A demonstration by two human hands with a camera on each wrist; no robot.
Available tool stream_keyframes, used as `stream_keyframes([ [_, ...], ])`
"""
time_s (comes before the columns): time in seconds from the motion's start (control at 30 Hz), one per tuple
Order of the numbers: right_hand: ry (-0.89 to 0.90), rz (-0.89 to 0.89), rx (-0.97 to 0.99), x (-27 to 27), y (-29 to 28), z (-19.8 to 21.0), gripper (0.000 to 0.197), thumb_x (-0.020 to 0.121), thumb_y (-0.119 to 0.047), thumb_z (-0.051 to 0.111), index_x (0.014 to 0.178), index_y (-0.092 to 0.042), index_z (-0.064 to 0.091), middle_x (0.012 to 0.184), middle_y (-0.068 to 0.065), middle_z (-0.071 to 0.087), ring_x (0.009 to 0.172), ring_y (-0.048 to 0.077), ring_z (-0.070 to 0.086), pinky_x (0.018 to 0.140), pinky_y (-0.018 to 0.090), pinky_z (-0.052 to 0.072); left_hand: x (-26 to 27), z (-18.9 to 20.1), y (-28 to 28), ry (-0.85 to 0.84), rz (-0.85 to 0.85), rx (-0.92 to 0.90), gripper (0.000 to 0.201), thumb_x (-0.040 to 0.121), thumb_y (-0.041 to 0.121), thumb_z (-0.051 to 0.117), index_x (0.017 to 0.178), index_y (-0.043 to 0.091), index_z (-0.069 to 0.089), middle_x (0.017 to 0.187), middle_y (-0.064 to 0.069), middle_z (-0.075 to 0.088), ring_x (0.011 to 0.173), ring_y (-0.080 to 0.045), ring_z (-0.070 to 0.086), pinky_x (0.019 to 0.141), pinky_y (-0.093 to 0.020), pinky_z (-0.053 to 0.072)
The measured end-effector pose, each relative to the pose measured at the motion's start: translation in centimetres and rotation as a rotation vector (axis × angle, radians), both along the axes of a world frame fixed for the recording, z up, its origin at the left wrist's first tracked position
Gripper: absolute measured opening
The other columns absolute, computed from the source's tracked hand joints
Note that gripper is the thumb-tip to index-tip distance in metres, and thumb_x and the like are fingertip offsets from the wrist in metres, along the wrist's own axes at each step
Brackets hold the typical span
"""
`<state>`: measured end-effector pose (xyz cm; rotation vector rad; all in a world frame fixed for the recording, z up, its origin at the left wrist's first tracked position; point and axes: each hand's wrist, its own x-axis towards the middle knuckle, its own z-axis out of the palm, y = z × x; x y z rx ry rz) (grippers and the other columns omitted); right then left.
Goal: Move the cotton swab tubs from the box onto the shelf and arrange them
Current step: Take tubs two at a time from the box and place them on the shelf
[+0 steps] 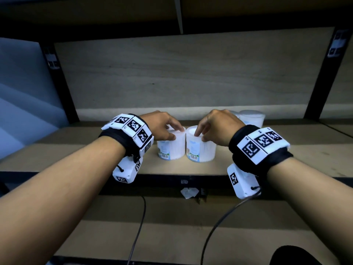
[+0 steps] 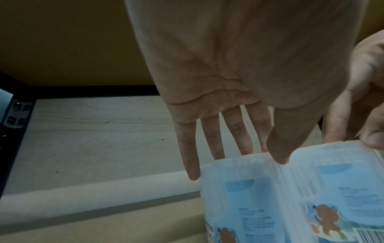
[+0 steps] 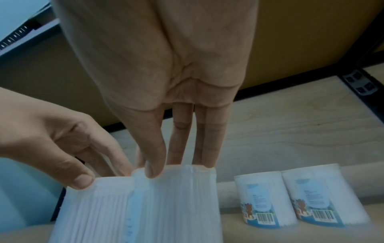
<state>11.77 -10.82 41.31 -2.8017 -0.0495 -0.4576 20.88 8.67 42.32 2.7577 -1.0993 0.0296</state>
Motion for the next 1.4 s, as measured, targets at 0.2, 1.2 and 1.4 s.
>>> stream_keyframes([
  [0.2, 0.027, -0.062, -0.016, 2.7, -0.9, 0.3, 0.025, 0.075, -0.009, 0.081, 0.079, -0.034, 0.079, 0.097, -0.006, 0.074, 0.095, 0.015, 0.068, 0.087, 0.028, 0.055, 2.4, -0.4, -1.1, -0.002, -0.004, -0.027, 0.040, 0.087, 0.022, 0.069, 0.125, 0.036, 0.065, 0.126, 0.014, 0.065, 0.111, -0.009, 0.061, 0.100, -0.026, 0.046],
  [1.2, 0.034, -0.061, 0.025, 13.5, -6.0, 0.1, 0.027, 0.082, -0.005, 0.073, 0.082, -0.032, 0.080, 0.104, -0.003, 0.074, 0.097, 0.015, 0.067, 0.092, 0.025, 0.052, 11.4, -1.2, -6.2, -0.050, 0.032, -0.128, 0.040, 0.088, 0.011, 0.065, 0.125, 0.027, 0.066, 0.129, 0.006, 0.065, 0.117, -0.013, 0.060, 0.099, -0.019, 0.041],
  [1.4, -0.004, -0.068, -0.019, 14.4, -6.2, -0.3, 0.041, 0.085, -0.006, 0.066, 0.062, -0.041, 0.069, 0.108, -0.003, 0.074, 0.098, 0.016, 0.068, 0.095, 0.026, 0.052, 12.1, -1.5, -6.7, -0.055, 0.053, -0.132, 0.042, 0.091, 0.010, 0.062, 0.129, 0.027, 0.064, 0.135, 0.004, 0.061, 0.124, -0.016, 0.056, 0.100, -0.019, 0.037],
])
